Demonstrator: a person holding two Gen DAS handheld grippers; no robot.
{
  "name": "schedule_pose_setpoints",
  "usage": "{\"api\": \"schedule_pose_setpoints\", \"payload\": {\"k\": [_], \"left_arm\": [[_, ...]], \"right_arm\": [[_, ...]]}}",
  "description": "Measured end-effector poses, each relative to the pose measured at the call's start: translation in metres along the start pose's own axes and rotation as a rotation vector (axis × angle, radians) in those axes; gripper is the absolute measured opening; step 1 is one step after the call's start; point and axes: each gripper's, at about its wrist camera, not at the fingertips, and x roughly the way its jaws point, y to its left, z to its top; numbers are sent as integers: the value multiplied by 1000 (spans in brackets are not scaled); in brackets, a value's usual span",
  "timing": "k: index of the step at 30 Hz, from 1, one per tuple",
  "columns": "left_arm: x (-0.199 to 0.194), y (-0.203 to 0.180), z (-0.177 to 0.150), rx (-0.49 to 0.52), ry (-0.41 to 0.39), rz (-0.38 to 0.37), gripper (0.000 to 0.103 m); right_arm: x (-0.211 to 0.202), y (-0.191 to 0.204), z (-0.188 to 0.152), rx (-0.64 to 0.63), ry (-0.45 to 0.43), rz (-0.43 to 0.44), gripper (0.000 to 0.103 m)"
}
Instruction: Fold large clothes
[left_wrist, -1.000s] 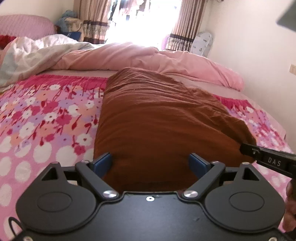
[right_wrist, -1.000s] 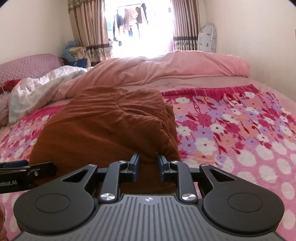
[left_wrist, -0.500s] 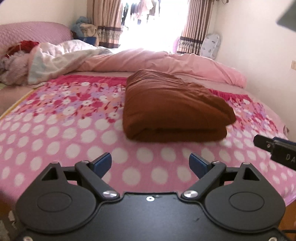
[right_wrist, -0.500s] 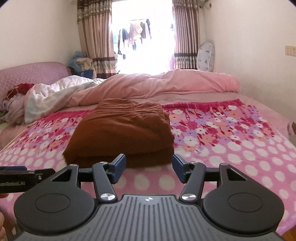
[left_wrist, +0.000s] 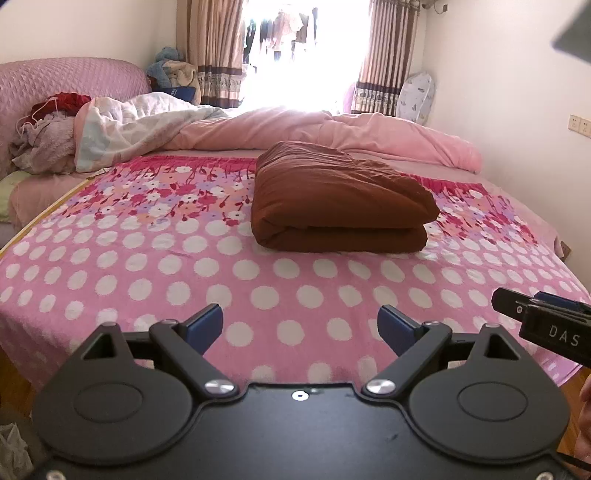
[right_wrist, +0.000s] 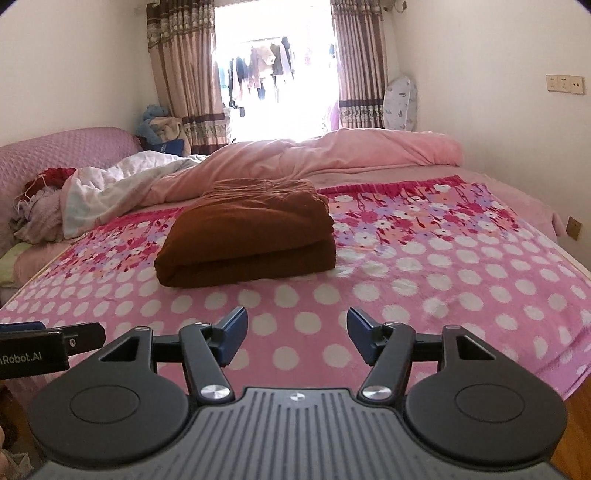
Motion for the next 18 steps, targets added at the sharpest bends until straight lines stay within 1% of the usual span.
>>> {"api": "schedule_pose_setpoints", "payload": {"k": [5, 9, 18], "left_arm": [[-4, -1, -1, -4, -8, 6, 93], [-1, 0, -1, -15, 3, -1, 93], [1, 4, -1, -27, 10, 8, 93]], "right_arm": [[-6, 0, -6, -3, -3, -3, 73], [-9, -3, -8, -5, -4, -9, 73], [-11, -3, -8, -15, -7, -7, 73]]}}
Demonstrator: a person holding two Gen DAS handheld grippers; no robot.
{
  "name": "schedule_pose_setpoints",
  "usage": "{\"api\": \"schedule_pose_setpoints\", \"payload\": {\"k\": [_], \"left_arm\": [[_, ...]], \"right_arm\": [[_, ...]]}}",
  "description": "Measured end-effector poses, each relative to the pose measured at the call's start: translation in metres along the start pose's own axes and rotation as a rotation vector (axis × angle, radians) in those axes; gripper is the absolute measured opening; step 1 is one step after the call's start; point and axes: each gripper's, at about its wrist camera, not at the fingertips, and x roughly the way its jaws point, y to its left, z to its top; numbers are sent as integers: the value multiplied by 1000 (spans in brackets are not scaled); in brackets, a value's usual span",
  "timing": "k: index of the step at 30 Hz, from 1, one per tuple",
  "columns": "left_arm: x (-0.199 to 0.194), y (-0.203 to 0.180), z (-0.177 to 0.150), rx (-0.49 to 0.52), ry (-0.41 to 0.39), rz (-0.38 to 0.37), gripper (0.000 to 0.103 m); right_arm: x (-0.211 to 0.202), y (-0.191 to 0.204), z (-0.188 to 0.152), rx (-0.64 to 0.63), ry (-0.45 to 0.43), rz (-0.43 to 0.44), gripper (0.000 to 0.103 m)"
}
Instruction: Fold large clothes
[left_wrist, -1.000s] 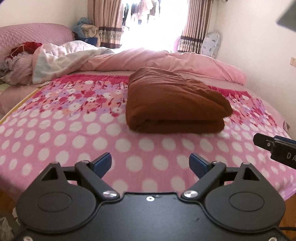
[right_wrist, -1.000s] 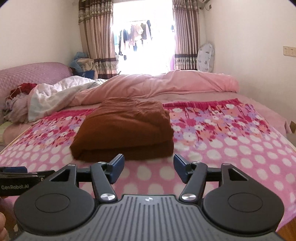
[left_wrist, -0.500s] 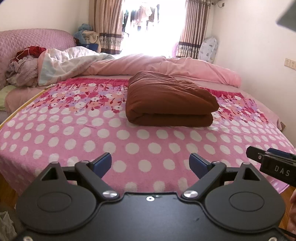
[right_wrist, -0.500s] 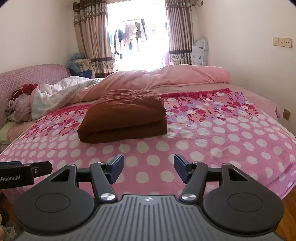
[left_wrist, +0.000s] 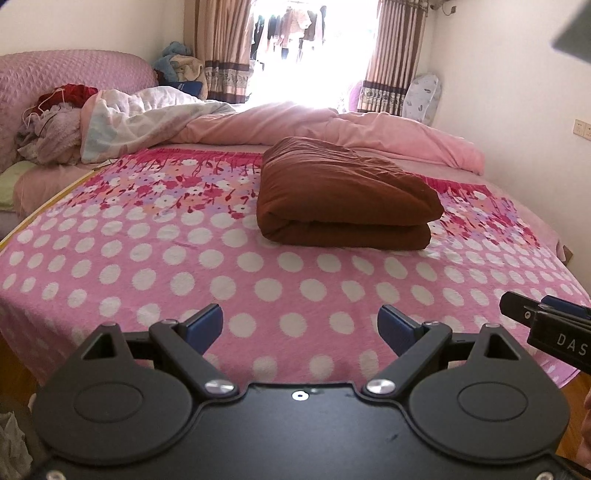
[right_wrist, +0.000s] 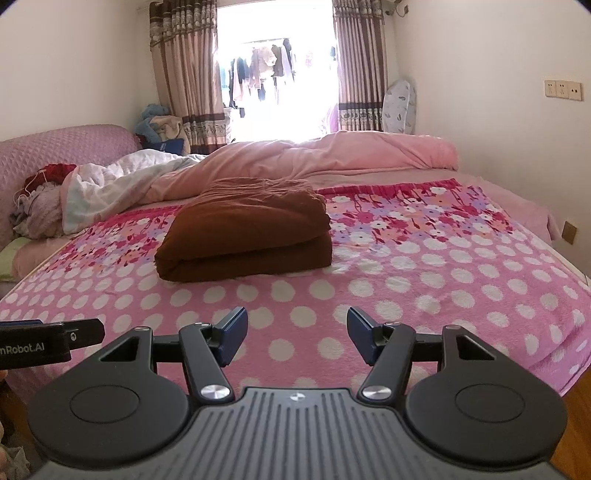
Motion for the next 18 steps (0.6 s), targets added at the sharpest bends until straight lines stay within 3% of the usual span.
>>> {"api": "schedule_pose_setpoints", "payload": {"k": [18], "left_arm": [[-2, -3, -1, 7, -4, 8, 93]], "right_arm": [[-1, 3, -1, -1, 3, -1, 74]]}}
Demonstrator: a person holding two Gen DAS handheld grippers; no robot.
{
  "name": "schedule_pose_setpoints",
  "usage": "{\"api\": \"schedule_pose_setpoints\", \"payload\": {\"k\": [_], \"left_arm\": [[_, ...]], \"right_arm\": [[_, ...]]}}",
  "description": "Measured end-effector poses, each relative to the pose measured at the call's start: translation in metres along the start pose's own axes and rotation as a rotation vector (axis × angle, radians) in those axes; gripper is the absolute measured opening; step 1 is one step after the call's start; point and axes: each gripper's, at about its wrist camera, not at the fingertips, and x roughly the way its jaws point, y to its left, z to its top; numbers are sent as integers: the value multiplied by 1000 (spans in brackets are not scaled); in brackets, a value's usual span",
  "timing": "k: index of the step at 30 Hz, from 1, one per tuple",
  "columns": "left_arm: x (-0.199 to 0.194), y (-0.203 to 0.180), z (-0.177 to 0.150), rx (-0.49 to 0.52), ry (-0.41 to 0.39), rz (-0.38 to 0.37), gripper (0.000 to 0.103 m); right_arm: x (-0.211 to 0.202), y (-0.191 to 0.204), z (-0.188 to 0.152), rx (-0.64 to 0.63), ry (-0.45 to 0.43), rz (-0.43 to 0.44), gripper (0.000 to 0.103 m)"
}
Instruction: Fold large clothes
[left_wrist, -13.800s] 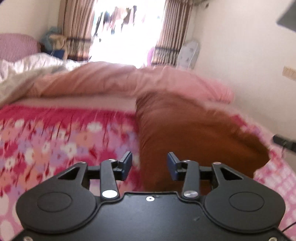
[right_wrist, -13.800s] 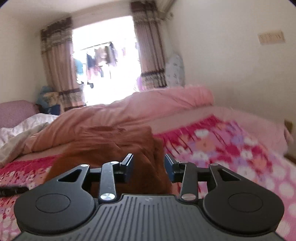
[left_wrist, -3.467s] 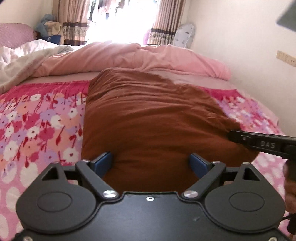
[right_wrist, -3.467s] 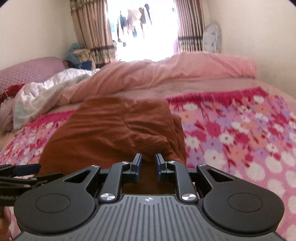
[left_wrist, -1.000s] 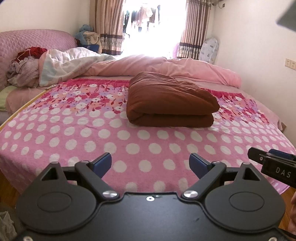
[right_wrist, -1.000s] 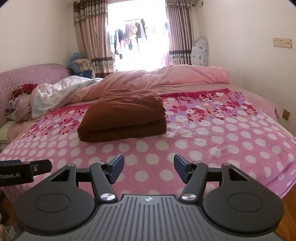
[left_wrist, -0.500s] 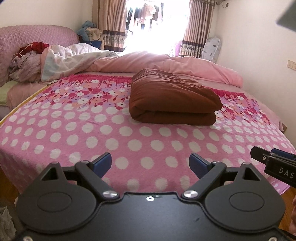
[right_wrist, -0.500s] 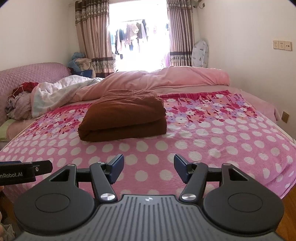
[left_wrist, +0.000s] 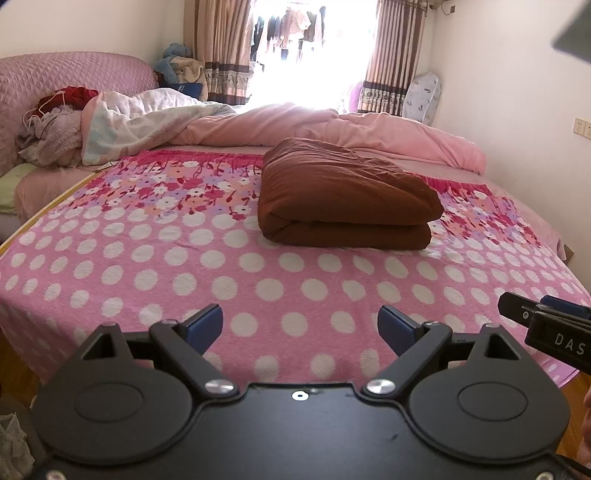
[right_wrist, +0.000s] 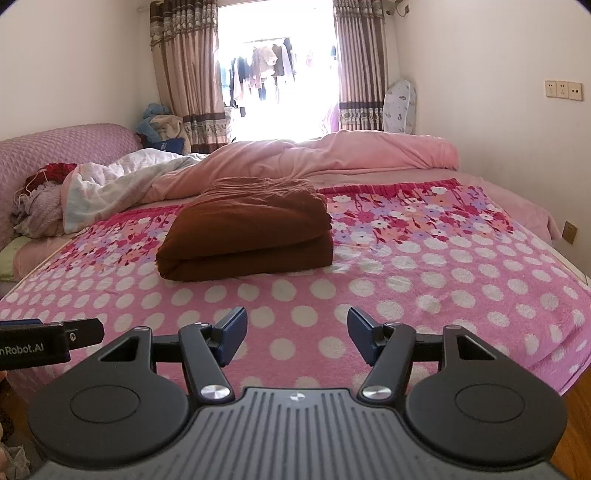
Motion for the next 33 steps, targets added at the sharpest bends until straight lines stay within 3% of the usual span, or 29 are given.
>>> {"api": "schedule_pose_setpoints", "payload": {"k": [33], "left_arm": [[-4, -2, 1, 12, -2, 2, 93]], "right_arm": [[0, 2, 1, -8, 1, 4, 74]]}}
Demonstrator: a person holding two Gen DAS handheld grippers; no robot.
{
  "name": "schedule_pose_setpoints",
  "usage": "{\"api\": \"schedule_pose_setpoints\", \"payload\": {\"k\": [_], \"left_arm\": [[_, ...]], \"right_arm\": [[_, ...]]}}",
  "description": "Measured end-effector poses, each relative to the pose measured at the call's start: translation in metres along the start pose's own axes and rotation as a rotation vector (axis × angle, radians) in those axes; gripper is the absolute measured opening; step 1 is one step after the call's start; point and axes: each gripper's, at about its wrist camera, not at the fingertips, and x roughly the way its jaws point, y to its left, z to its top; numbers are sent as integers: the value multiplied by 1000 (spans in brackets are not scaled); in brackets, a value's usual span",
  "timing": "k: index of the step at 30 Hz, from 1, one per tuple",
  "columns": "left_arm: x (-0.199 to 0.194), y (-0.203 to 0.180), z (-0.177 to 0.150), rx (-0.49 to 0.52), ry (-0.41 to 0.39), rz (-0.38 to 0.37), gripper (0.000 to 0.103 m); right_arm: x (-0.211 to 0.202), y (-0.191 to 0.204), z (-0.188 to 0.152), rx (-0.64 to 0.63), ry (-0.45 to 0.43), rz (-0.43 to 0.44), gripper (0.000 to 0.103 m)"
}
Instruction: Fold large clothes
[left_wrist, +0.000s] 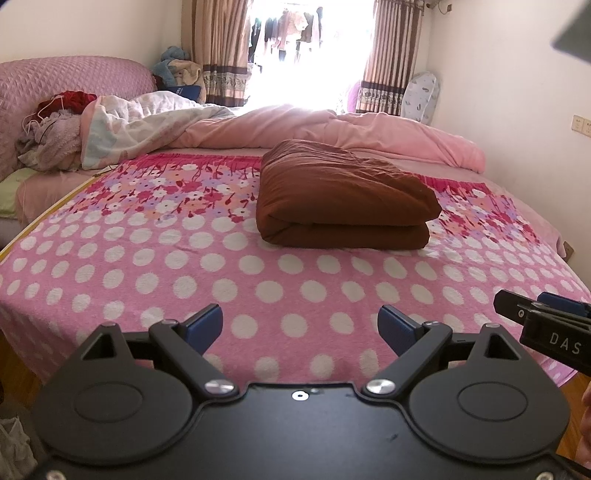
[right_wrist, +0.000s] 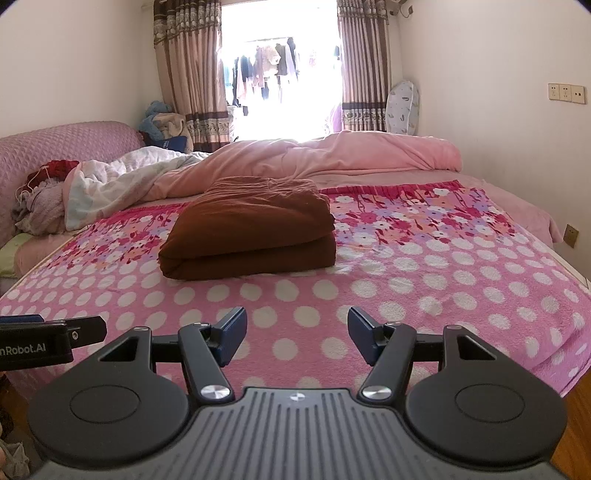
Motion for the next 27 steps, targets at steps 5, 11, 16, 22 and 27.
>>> {"api": "schedule_pose_setpoints", "payload": {"k": [5, 11, 16, 22, 27], "left_arm": [[-1, -1, 0, 2, -3, 0, 93], [-1, 0, -1, 3, 0, -2, 93], [0, -1, -1, 5, 2, 2, 93], [0, -1, -1, 6, 2, 1, 93], [-1, -2, 0, 7, -2, 2, 93]], "right_arm": [[0, 0, 0, -1, 0, -1, 74], [0, 0, 0, -2, 0, -2, 74], [0, -1, -1, 0, 6, -1, 74], [0, -2, -1, -2, 5, -1, 74], [0, -1, -1, -2, 4, -2, 74]]}}
